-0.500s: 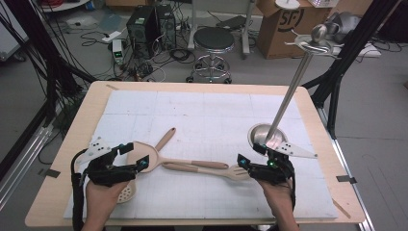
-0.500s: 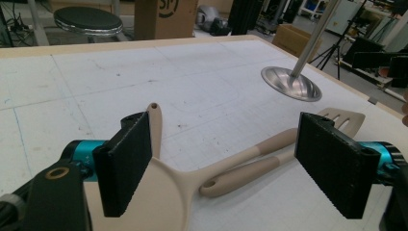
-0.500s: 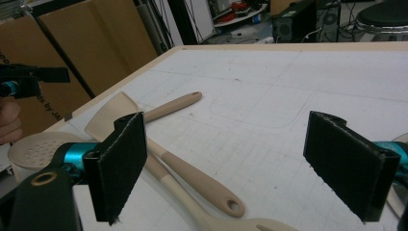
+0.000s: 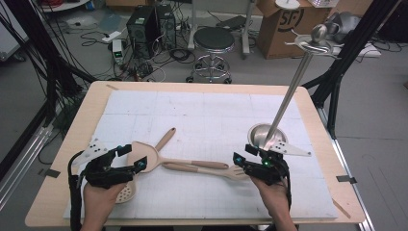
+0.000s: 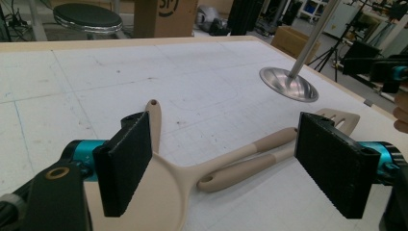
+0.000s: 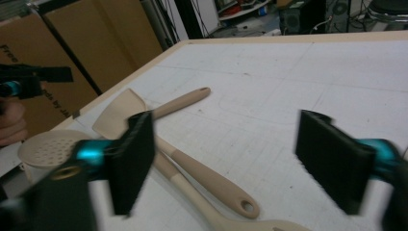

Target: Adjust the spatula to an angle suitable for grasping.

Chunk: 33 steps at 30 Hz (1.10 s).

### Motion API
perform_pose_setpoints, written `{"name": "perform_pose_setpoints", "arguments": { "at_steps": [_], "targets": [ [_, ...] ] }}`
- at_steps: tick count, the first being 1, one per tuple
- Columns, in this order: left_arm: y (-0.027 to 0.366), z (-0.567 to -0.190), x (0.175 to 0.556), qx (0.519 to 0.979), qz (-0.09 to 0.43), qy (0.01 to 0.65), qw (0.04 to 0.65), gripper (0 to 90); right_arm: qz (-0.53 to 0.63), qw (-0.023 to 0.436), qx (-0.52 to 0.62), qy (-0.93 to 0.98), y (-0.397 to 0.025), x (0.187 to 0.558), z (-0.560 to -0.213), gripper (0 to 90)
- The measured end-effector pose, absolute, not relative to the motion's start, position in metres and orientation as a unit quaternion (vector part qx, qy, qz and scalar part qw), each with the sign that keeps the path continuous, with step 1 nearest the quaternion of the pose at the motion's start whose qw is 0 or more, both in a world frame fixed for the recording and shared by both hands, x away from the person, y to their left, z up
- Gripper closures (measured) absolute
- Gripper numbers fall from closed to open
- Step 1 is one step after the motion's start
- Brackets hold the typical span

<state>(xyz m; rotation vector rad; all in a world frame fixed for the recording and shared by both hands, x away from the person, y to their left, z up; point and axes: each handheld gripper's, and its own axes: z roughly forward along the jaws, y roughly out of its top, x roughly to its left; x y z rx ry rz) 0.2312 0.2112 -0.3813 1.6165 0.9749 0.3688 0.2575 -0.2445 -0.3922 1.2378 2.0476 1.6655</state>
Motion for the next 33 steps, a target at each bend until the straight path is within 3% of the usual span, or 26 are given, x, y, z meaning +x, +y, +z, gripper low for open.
{"name": "perform_pose_setpoints", "arguments": {
  "at_steps": [3, 13, 33],
  "targets": [
    [0.211, -0.383, 0.230, 0.690, 0.156, 0.416, 0.571, 21.5, 0.558, 0.097, 0.424, 0.706, -0.241, 0.262, -0.395, 56.3],
    [0.211, -0.387, 0.229, 0.700, 0.150, 0.414, 0.562, 21.6, 0.530, 0.049, 0.426, 0.731, -0.219, 0.272, -0.396, 89.6],
    [0.208, -0.388, 0.224, 0.704, 0.148, 0.403, 0.567, 21.8, 0.458, -0.060, 0.466, 0.755, -0.181, 0.288, -0.430, 89.7]
  ]
}}
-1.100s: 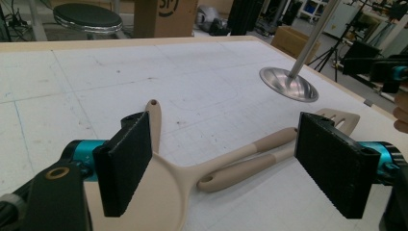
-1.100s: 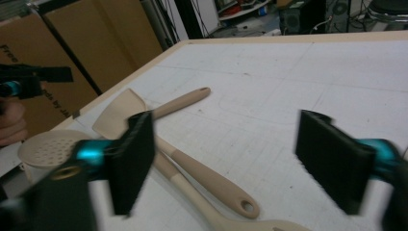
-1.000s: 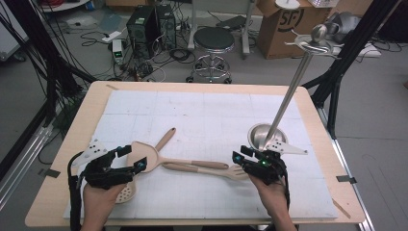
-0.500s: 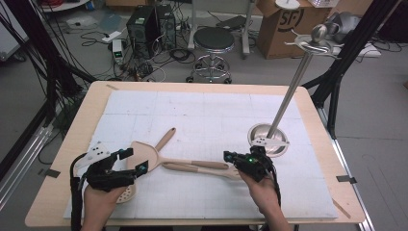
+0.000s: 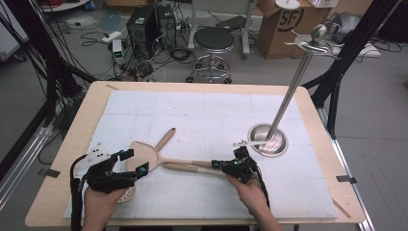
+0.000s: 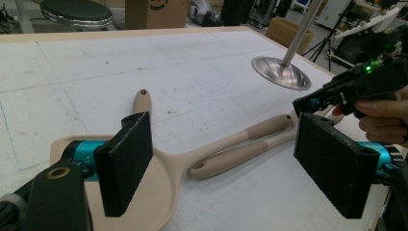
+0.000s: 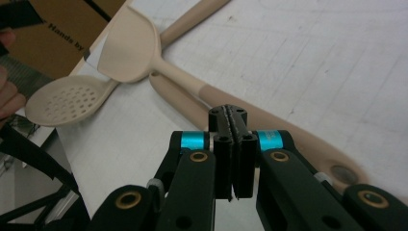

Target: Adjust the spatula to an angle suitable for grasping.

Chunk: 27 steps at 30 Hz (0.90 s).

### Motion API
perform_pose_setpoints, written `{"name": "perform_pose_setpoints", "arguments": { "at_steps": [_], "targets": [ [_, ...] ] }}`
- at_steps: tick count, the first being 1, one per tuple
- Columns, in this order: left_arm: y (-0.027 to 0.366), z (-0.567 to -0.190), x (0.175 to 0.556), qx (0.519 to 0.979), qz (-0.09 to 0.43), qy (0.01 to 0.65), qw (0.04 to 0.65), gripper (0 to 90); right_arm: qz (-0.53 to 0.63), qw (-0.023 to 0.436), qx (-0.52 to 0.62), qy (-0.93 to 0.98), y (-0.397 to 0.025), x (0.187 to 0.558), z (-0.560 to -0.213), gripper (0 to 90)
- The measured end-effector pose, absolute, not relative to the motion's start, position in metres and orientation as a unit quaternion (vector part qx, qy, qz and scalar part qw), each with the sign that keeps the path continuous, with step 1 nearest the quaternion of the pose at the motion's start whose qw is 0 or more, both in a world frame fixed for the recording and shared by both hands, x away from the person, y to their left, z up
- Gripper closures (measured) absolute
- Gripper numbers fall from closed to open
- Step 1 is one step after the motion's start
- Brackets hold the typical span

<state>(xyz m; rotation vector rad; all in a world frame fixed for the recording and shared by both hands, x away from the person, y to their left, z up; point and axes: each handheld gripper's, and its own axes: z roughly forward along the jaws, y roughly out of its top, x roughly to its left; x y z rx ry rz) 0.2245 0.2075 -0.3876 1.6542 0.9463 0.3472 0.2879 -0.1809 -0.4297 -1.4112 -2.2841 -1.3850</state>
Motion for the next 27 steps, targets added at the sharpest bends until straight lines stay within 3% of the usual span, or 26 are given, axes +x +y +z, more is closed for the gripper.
{"name": "perform_pose_setpoints", "arguments": {
  "at_steps": [20, 27],
  "targets": [
    [0.208, -0.387, 0.221, 0.703, 0.145, 0.400, 0.570, 22.0, -0.412, 0.070, -0.504, -0.756, -0.169, 0.294, -0.450, 89.7],
    [0.207, -0.387, 0.222, 0.704, 0.144, 0.398, 0.570, 22.0, -0.397, 0.047, -0.515, -0.759, -0.165, 0.296, -0.449, 89.7]
  ]
}}
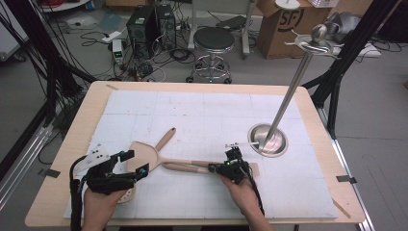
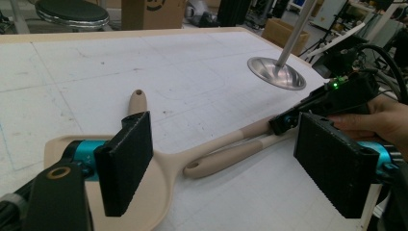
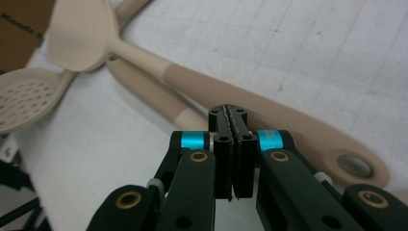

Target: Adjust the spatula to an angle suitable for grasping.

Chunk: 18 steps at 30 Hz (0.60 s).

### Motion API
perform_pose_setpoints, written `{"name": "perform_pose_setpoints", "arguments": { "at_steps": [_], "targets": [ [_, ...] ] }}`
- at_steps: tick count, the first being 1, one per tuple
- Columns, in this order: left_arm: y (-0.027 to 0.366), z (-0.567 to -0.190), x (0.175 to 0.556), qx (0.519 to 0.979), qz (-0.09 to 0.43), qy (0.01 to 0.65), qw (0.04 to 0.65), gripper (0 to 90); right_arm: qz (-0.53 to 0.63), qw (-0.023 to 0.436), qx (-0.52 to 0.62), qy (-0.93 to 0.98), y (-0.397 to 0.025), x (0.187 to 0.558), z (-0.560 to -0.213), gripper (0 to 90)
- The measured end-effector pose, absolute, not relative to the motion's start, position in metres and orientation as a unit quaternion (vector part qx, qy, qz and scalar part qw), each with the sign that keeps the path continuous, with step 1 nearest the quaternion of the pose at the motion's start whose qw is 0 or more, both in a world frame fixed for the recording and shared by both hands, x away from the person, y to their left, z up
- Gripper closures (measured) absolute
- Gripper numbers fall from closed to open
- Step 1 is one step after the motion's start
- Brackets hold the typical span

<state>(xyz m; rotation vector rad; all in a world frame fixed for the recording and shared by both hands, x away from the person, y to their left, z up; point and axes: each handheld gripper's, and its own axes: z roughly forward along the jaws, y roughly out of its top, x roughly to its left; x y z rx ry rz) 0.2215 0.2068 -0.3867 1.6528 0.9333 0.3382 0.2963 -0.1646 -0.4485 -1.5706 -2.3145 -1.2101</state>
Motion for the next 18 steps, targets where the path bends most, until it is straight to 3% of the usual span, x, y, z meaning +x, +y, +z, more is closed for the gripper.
{"name": "perform_pose_setpoints", "arguments": {
  "at_steps": [18],
  "targets": [
    [0.203, -0.388, 0.223, 0.707, 0.140, 0.396, 0.570, 22.1, -0.355, -0.019, -0.519, -0.777, -0.147, 0.304, -0.440, 89.8]
  ]
}}
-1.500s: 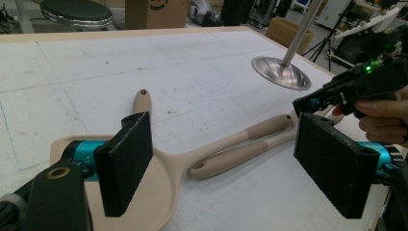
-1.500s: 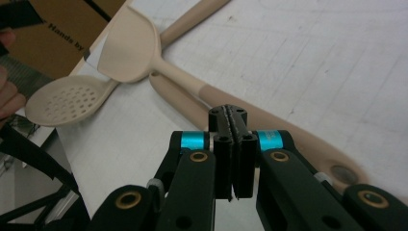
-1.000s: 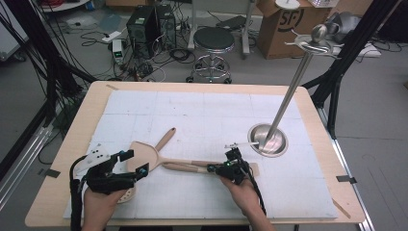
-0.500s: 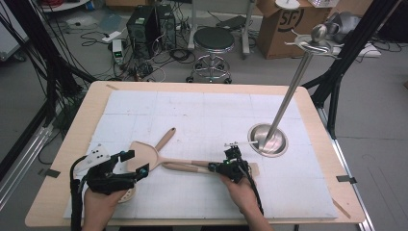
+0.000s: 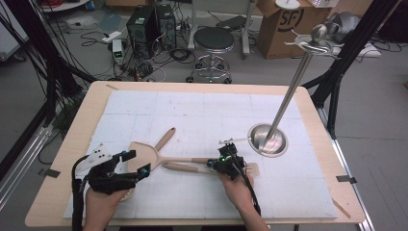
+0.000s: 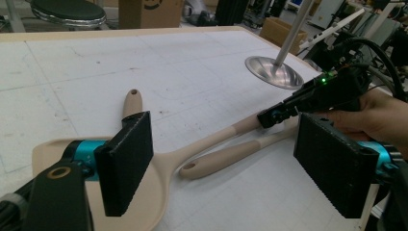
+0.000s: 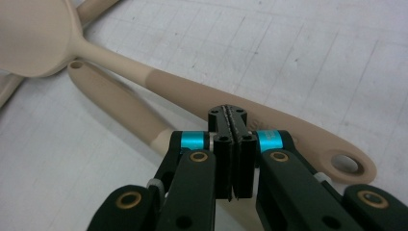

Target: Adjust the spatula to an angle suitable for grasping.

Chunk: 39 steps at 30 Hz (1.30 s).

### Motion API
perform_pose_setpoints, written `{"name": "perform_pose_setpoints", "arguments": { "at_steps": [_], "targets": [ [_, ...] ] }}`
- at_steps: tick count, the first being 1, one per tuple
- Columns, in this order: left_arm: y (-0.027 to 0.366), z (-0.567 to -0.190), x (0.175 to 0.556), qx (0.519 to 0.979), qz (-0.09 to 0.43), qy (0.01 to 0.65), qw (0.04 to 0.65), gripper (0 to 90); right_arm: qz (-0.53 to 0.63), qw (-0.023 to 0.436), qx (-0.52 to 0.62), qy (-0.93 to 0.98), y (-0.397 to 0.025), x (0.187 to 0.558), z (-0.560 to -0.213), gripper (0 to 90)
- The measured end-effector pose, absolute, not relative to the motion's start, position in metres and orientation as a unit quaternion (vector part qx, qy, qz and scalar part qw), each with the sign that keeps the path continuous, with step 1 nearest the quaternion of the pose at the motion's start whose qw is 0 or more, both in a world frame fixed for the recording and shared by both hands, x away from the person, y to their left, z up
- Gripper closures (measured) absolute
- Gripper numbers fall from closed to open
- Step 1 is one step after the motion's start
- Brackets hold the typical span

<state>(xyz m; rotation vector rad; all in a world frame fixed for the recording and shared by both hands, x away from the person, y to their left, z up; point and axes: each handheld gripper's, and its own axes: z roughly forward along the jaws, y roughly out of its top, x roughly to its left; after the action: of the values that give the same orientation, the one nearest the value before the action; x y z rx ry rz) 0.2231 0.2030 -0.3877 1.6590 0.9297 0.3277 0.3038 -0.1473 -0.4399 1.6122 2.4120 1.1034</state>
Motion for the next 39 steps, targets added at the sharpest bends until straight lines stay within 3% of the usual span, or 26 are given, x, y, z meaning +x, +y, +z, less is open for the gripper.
{"name": "perform_pose_setpoints", "arguments": {
  "at_steps": [5, 11, 19, 26, 39],
  "targets": [
    [0.202, -0.388, 0.223, 0.708, 0.138, 0.394, 0.569, 22.1, 0.350, 0.028, 0.525, 0.775, -0.143, 0.312, -0.438, 89.8],
    [0.202, -0.388, 0.224, 0.707, 0.137, 0.395, 0.570, 22.1, 0.364, -0.012, 0.546, 0.755, -0.149, 0.324, -0.440, 89.8],
    [0.201, -0.388, 0.224, 0.710, 0.133, 0.392, 0.570, 22.2, 0.359, -0.023, 0.556, 0.749, -0.147, 0.327, -0.439, 89.9],
    [0.206, -0.387, 0.222, 0.704, 0.137, 0.397, 0.573, 22.3, 0.363, -0.060, 0.553, 0.748, -0.142, 0.318, -0.447, 89.9],
    [0.203, -0.387, 0.218, 0.706, 0.137, 0.394, 0.572, 22.3, 0.360, -0.113, 0.641, 0.669, -0.156, 0.329, -0.457, 90.0]
  ]
}}
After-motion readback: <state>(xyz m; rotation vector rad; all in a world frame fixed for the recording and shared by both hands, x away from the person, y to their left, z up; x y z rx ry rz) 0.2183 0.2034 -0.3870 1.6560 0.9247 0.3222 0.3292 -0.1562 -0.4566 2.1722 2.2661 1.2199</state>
